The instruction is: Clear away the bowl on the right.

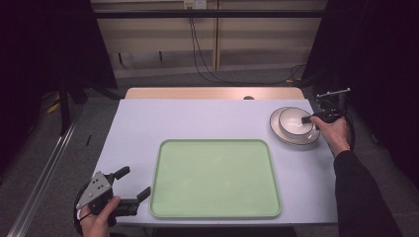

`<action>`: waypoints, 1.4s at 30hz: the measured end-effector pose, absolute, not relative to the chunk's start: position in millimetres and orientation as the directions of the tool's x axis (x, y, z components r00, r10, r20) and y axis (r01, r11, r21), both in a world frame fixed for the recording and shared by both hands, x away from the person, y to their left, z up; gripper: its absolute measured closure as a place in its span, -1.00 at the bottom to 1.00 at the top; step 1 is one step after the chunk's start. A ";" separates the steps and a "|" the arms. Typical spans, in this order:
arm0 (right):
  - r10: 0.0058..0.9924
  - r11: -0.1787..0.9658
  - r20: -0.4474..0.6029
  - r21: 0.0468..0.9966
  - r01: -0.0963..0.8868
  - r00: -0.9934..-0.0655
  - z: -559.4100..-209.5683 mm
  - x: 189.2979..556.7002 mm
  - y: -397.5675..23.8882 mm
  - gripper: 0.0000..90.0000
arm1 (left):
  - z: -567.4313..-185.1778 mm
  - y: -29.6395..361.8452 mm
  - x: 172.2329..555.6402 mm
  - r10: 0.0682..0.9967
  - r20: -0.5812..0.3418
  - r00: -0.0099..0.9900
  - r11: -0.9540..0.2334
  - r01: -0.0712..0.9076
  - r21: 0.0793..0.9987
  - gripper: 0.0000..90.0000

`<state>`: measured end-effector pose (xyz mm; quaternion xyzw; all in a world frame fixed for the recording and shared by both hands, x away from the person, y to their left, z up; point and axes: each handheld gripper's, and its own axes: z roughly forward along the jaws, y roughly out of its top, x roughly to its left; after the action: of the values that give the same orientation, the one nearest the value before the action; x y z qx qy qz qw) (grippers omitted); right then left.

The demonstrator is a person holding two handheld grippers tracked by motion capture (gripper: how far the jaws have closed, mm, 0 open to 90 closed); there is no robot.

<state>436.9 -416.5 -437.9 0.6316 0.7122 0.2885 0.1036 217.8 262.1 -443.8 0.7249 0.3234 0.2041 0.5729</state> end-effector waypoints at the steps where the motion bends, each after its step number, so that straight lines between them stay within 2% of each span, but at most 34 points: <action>1: 0.959 0.036 0.217 0.542 0.840 -0.181 -437.9 436.9 -416.5 0.84 | -443.8 262.2 217.7 0.702 -0.075 0.708 -0.135 0.235 0.962 -0.97; 9: 0.962 0.044 0.201 0.551 0.833 -0.183 -435.0 435.5 -418.9 0.83 | -443.7 262.0 217.6 0.703 -0.075 0.707 -0.135 0.235 0.963 -0.97; 33: 0.951 -0.031 0.266 0.594 0.804 -0.160 -425.4 425.1 -432.6 0.83 | -443.9 261.9 218.0 0.700 -0.078 0.710 -0.134 0.238 0.962 -0.97; 42: 0.941 -0.023 0.282 0.608 0.793 -0.188 -426.6 415.5 -436.9 0.83 | -444.0 262.0 218.1 0.700 -0.078 0.710 -0.133 0.237 0.962 -0.97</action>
<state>415.5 -436.9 -426.6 0.6279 0.6904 0.3427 0.1074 218.1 262.0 -444.0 0.7252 0.3232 0.2016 0.5736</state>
